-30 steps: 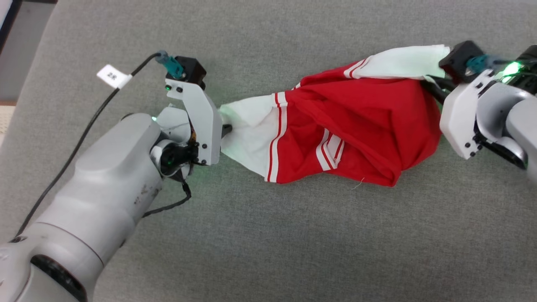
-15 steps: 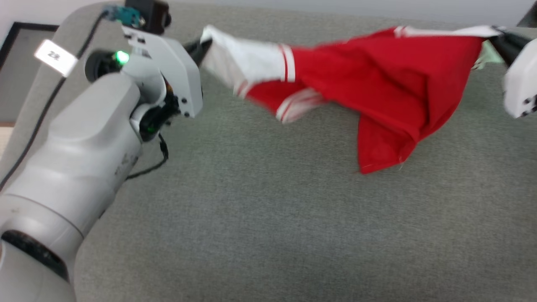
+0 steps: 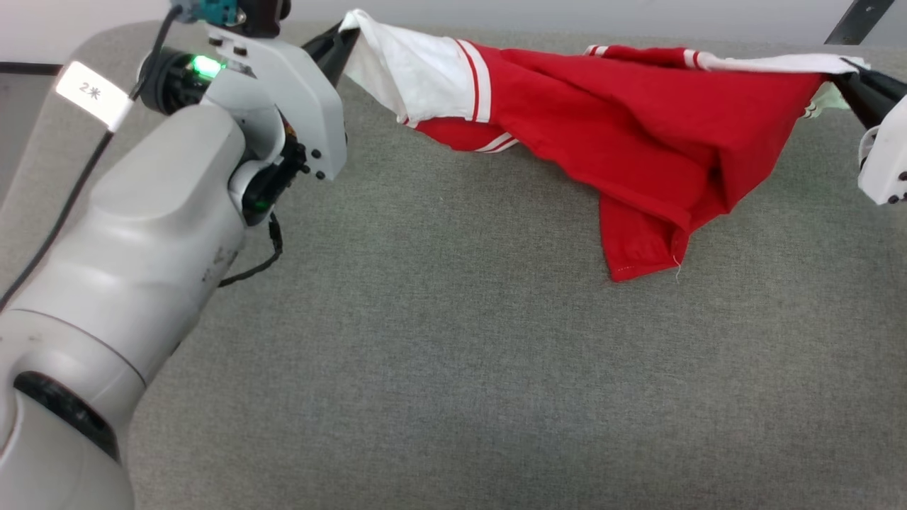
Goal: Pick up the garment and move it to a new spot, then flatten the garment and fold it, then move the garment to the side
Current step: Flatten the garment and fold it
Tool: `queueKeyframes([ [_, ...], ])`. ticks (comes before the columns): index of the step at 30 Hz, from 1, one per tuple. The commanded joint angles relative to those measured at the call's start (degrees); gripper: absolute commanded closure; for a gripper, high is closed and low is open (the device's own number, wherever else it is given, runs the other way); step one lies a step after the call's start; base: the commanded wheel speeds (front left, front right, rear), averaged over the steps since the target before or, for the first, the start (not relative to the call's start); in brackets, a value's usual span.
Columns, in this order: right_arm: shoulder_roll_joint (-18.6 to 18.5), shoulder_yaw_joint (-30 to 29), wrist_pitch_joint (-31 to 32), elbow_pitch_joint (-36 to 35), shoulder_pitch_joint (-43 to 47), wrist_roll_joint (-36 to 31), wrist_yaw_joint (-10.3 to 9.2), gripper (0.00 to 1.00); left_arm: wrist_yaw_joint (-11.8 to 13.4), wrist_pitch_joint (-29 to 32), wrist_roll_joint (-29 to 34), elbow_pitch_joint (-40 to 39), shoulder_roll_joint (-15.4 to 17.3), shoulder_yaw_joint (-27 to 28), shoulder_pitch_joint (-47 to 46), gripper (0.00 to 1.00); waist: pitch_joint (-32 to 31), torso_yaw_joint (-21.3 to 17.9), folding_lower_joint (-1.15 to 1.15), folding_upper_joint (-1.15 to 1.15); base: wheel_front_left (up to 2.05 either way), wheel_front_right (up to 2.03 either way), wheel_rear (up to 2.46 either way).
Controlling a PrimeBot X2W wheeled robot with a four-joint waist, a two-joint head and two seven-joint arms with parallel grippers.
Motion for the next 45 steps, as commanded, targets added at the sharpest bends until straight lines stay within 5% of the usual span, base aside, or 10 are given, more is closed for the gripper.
queueKeyframes([
  [1, -0.19, 0.03, -0.03, -0.28, 0.63, 0.34, -0.06, 1.0, -0.07, -0.18, -0.29, -0.02, -0.06, -0.33, -0.35, 1.0, 0.0, 0.01, 0.0, 0.0, 0.0, 0.0, 0.0],
  [10, -0.48, 1.59, 3.2, -3.24, 4.63, 1.14, -0.06, 1.0, -0.07, 0.17, -1.87, -0.54, -1.42, -2.97, 2.88, 1.0, 1.35, -0.41, 0.0, 0.0, 0.0, 0.0, 0.0],
  [25, 1.28, 3.34, 3.79, -4.63, 4.95, -2.14, -0.06, 1.0, -0.07, 9.76, -2.9, 0.07, -2.03, -5.36, 8.2, 1.0, 4.26, -1.53, 0.0, 0.0, 0.0, 0.0, 0.0],
  [27, 1.23, 3.52, 3.56, -5.04, 4.42, -2.83, -0.06, 0.58, -0.07, 10.01, -3.21, 0.13, -1.82, -5.43, 8.31, 1.0, 4.32, -1.71, 0.0, 0.0, 0.0, 0.0, 0.0],
  [29, 0.96, 3.88, 3.48, -5.85, 3.98, -3.37, -0.06, 0.0, -0.07, 10.06, -3.24, 0.34, -1.65, -5.48, 8.45, 1.0, 4.23, -2.0, 0.0, 0.0, 0.0, 0.0, 0.0],
  [45, -6.82, 2.88, 7.16, -17.05, 0.8, -2.55, -0.06, 0.0, -0.07, 10.12, -3.94, -0.31, -0.76, -5.64, 8.31, 1.0, 3.5, -3.51, 0.0, 0.0, 0.0, 0.0, 0.0],
])
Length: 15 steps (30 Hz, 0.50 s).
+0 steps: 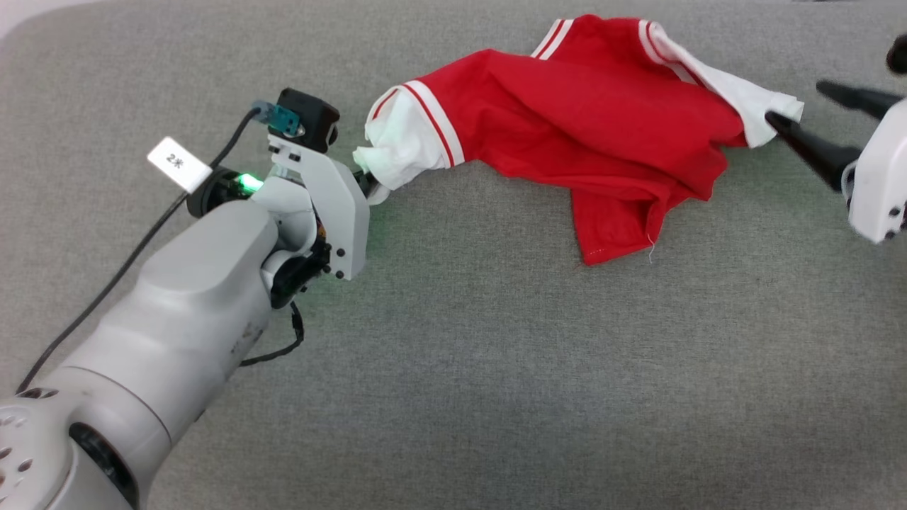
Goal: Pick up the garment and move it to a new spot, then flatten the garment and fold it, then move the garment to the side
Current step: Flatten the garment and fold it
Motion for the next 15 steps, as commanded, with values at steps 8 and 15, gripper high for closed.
queueKeyframes([
  [8, 1.8, -1.9, 0.96, 0.33, -1.3, -1.12, -0.06, 0.0, -0.07, -0.37, 0.16, -0.52, -0.42, -0.07, -0.49, 1.0, 0.85, 0.82, 0.0, 0.0, 0.0, 0.0, 0.0],
  [15, 3.37, -2.3, 0.51, 2.53, -2.72, -4.4, -0.06, 0.0, -0.07, -0.91, 0.31, -0.65, -0.64, -0.09, -0.99, 1.0, 1.57, 1.51, 0.0, 0.0, 0.0, 0.0, 0.0],
])
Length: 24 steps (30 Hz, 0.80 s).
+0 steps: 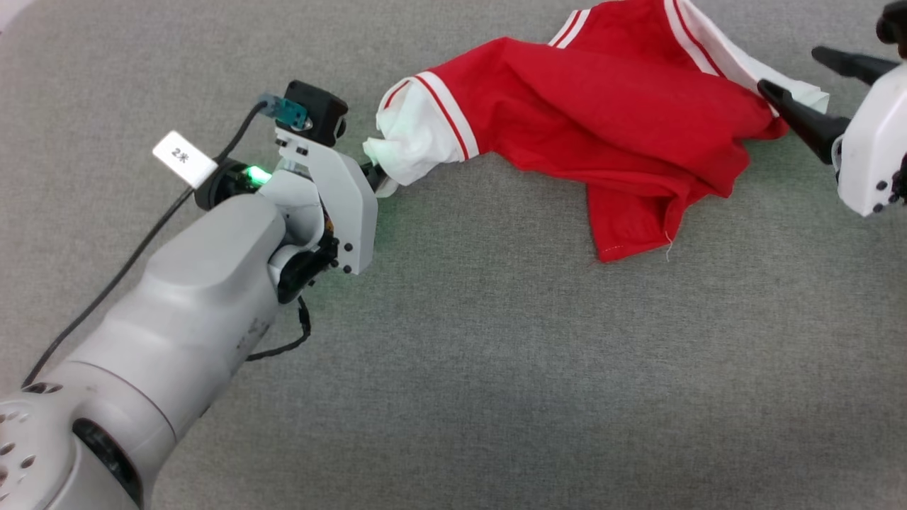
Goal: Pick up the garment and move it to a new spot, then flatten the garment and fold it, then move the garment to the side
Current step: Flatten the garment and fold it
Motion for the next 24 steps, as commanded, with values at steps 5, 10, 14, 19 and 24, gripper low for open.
queueKeyframes([
  [5, 2.27, -0.62, 0.7, 3.44, -1.62, -1.14, -0.06, 0.0, -0.07, -0.52, 0.45, -0.29, -0.4, -0.05, -0.82, 1.0, 1.03, 0.58, 0.0, 0.0, 0.0, 0.0, 0.0],
  [10, 3.88, -0.7, 1.13, 7.11, -2.73, -2.46, -0.06, 0.0, -0.07, -0.77, 0.68, -0.61, -0.71, -0.04, -1.34, 1.0, 1.98, 0.87, 0.0, 0.0, 0.0, 0.0, 0.0],
  [14, 4.79, -0.76, 1.72, 11.99, -4.59, -3.01, -0.06, 0.0, -0.07, -0.9, 1.17, -1.11, -1.31, -0.04, -2.26, 1.0, 3.17, 1.69, 0.0, 0.0, 0.0, 0.0, 0.0],
  [19, 4.76, -0.76, 2.96, 16.15, -6.37, -2.15, -0.06, 0.0, -0.07, -0.3, 2.04, -2.21, -2.25, -0.04, -2.92, 1.0, 4.64, 3.41, 0.0, 0.0, 0.0, 0.0, 0.0],
  [24, 4.9, -0.09, 3.41, 18.98, -8.65, -2.47, -0.06, 0.0, -0.07, -0.5, 2.73, -3.23, -2.51, -0.03, -3.52, 1.0, 5.67, 4.79, 0.0, 0.0, 0.0, 0.0, 0.0],
])
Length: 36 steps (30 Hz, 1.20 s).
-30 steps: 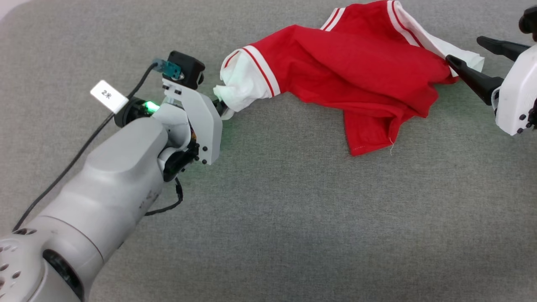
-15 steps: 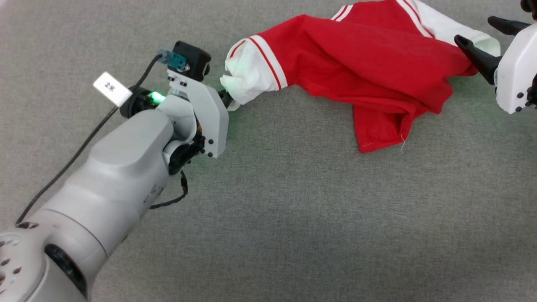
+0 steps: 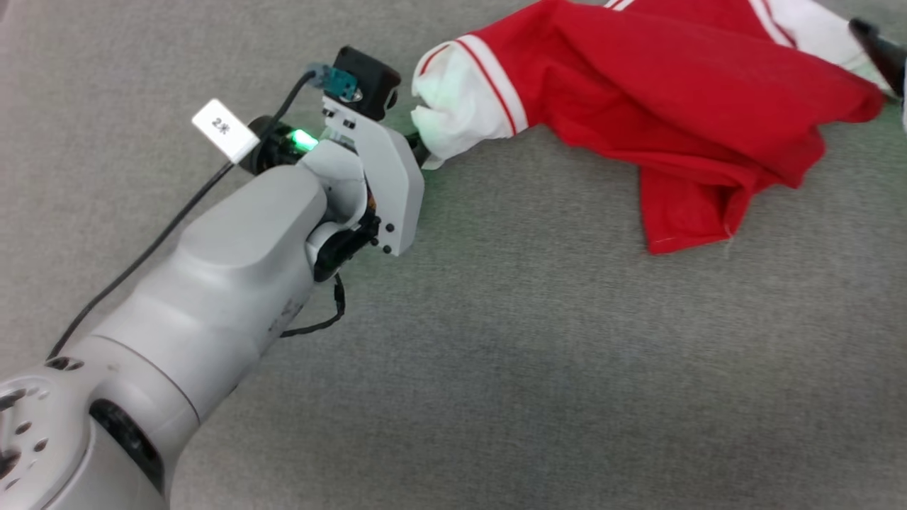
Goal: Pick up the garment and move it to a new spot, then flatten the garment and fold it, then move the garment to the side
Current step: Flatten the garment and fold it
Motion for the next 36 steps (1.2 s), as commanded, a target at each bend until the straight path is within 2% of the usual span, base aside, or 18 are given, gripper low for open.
queueKeyframes([
  [1, 0.57, 0.19, 0.0, 0.32, -0.8, 0.45, -0.06, 0.0, -0.07, -0.13, 0.32, -0.25, -0.12, -0.01, -0.28, 1.0, 0.9, 1.15, 0.0, 0.0, 0.0, 0.0, 0.0],
  [13, 4.51, 4.94, 1.09, 4.72, -3.75, -0.21, -0.06, 0.0, 0.01, -0.49, 0.94, -1.59, -0.72, -0.11, -0.24, 1.0, 2.69, 3.4, 0.0, 0.0, 0.0, 0.0, 0.0],
  [22, 4.41, 7.86, 0.27, 8.32, -5.01, -0.95, -0.07, 0.0, 0.03, -0.67, 0.69, -2.06, -0.96, -0.18, -0.27, 1.0, 3.21, 3.3, 0.0, 0.0, 0.0, 0.0, 0.0],
  [31, 6.71, 7.4, -2.54, 11.02, -6.41, 0.68, -0.06, 0.0, 0.03, -0.85, 0.54, -2.45, -1.09, -0.28, -0.04, 1.0, 3.76, 3.05, 0.0, 0.0, 0.0, 0.0, 0.0],
  [36, 6.4, 8.85, -1.46, 11.73, -6.15, 0.75, -0.07, 0.0, 0.03, -0.87, 0.35, -2.57, -0.79, -0.25, 0.39, 1.0, 3.56, 2.95, 0.0, 0.0, 0.0, 0.0, 0.0],
])
